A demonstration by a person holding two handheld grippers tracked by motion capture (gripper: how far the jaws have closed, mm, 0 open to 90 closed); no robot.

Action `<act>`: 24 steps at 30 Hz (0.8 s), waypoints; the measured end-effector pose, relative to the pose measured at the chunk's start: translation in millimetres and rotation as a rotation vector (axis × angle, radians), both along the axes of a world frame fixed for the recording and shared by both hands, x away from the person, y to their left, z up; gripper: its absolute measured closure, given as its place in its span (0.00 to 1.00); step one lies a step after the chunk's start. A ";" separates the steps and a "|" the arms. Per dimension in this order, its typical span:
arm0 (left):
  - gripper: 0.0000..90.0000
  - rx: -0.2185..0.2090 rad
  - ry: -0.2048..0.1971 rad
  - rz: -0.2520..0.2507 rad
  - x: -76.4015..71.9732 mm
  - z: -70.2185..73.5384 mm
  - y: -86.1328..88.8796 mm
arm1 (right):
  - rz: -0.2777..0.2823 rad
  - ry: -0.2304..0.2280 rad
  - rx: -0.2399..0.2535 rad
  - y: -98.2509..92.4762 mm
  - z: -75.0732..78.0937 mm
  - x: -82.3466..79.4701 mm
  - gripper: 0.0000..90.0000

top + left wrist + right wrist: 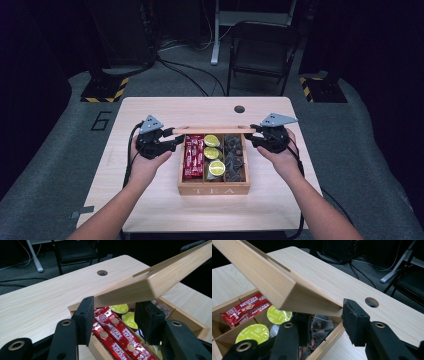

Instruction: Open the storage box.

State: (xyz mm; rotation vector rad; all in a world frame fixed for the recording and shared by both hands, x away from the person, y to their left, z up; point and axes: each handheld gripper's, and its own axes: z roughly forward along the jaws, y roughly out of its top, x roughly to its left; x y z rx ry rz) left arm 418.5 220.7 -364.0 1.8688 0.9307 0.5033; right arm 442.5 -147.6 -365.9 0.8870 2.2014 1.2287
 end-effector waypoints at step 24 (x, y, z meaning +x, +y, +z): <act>0.66 -0.001 -0.020 0.049 31.2 -10.1 -4.6 | -0.013 0.004 0.014 1.4 10.4 13.6 0.67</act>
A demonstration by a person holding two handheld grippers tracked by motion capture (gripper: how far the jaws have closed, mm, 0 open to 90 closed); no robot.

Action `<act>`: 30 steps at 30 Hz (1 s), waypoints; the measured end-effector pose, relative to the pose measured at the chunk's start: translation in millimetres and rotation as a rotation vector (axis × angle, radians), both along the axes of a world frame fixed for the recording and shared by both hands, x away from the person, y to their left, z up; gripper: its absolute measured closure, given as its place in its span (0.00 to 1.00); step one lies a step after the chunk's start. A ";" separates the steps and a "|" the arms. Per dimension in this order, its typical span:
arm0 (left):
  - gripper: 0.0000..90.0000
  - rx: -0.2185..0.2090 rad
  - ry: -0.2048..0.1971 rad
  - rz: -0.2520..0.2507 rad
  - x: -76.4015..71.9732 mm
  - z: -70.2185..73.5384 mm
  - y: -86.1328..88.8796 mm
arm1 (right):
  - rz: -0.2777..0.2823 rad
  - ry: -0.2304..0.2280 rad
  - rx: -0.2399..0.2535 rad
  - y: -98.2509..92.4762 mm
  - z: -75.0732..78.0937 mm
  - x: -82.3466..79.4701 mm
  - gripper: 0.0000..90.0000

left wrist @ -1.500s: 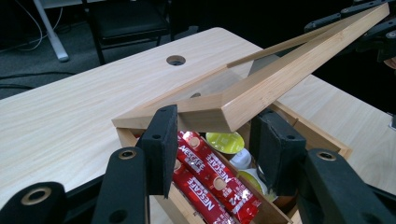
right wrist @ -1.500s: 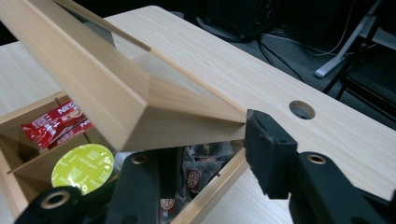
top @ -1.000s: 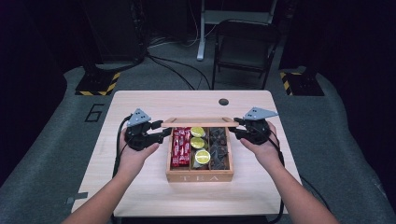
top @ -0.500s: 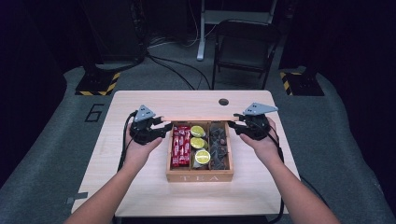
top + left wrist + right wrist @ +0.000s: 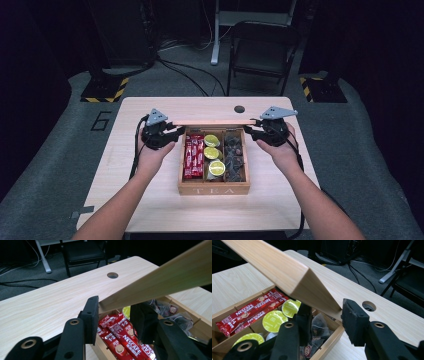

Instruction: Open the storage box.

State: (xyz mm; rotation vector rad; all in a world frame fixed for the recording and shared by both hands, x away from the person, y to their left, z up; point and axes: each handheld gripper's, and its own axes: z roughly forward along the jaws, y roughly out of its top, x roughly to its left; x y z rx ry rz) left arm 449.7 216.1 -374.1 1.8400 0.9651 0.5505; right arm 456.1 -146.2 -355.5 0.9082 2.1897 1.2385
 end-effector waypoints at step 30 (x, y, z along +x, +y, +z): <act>0.68 0.007 0.017 0.033 17.6 13.3 -3.1 | -0.036 -0.001 0.010 1.8 1.1 18.9 0.61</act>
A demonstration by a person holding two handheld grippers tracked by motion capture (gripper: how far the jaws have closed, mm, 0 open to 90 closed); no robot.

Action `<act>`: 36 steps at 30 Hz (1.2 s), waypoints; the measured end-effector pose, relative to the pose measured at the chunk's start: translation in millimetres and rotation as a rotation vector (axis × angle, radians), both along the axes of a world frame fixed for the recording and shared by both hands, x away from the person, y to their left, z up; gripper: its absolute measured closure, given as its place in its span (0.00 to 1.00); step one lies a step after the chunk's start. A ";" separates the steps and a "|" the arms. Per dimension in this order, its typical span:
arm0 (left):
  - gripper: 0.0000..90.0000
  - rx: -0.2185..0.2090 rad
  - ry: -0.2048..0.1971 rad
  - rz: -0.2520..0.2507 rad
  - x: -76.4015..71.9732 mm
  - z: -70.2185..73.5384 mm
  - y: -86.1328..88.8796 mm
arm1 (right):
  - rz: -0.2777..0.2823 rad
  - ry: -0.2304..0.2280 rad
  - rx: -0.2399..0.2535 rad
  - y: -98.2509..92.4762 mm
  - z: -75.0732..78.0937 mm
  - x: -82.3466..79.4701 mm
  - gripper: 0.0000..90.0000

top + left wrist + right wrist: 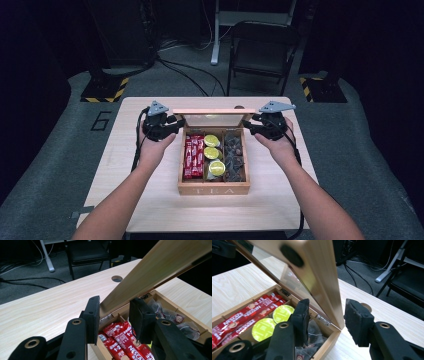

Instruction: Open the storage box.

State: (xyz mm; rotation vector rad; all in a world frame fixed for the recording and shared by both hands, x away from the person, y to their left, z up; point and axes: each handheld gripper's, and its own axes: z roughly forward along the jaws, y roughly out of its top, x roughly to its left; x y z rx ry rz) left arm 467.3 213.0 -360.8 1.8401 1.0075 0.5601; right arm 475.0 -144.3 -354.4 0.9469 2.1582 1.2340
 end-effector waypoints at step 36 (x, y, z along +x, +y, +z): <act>0.69 -0.034 0.005 0.038 31.2 10.2 -1.7 | -0.031 0.055 0.010 4.3 -38.6 50.8 0.60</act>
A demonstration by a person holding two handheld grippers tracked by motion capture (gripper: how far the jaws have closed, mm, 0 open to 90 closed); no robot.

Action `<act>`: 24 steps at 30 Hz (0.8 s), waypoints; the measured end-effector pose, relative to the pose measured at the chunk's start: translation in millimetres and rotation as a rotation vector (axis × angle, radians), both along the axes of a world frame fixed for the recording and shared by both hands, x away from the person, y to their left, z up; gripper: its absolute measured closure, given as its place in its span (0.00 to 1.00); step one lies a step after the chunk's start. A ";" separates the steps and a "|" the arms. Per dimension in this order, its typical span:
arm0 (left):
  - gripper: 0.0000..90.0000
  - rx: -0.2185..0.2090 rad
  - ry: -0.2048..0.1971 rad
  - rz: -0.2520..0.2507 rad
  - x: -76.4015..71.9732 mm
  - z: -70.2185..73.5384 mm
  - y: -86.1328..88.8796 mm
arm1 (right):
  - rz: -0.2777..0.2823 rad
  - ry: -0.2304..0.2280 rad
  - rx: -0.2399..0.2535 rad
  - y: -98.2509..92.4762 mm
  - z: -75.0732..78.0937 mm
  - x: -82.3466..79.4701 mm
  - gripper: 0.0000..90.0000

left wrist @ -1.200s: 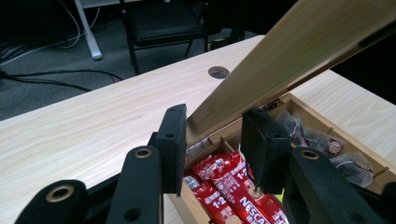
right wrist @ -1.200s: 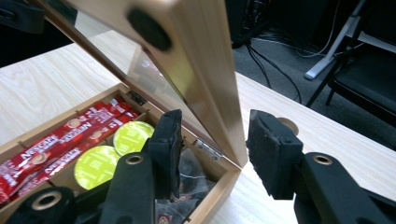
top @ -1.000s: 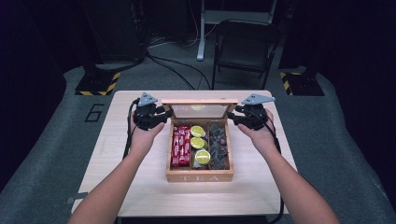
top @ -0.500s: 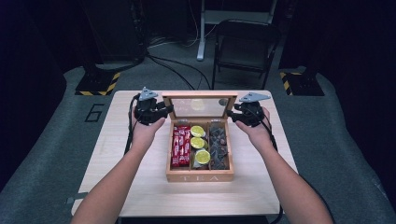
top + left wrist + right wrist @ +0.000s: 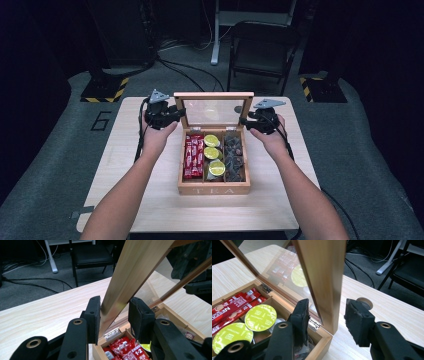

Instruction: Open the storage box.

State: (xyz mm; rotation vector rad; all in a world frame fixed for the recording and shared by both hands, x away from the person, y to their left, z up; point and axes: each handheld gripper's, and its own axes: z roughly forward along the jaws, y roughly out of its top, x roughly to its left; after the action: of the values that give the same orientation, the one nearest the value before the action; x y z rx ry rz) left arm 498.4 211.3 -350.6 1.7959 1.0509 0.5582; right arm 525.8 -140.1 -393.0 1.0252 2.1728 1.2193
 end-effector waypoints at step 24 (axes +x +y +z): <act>0.70 -0.037 0.008 0.025 13.8 0.5 -0.9 | -0.012 0.028 0.001 3.9 -9.2 16.1 0.70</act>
State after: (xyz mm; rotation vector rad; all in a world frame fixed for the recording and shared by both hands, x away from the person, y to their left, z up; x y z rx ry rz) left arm 512.2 210.4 -350.0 1.7559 1.0841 0.5434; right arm 541.9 -136.1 -402.3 1.0602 2.1840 1.2071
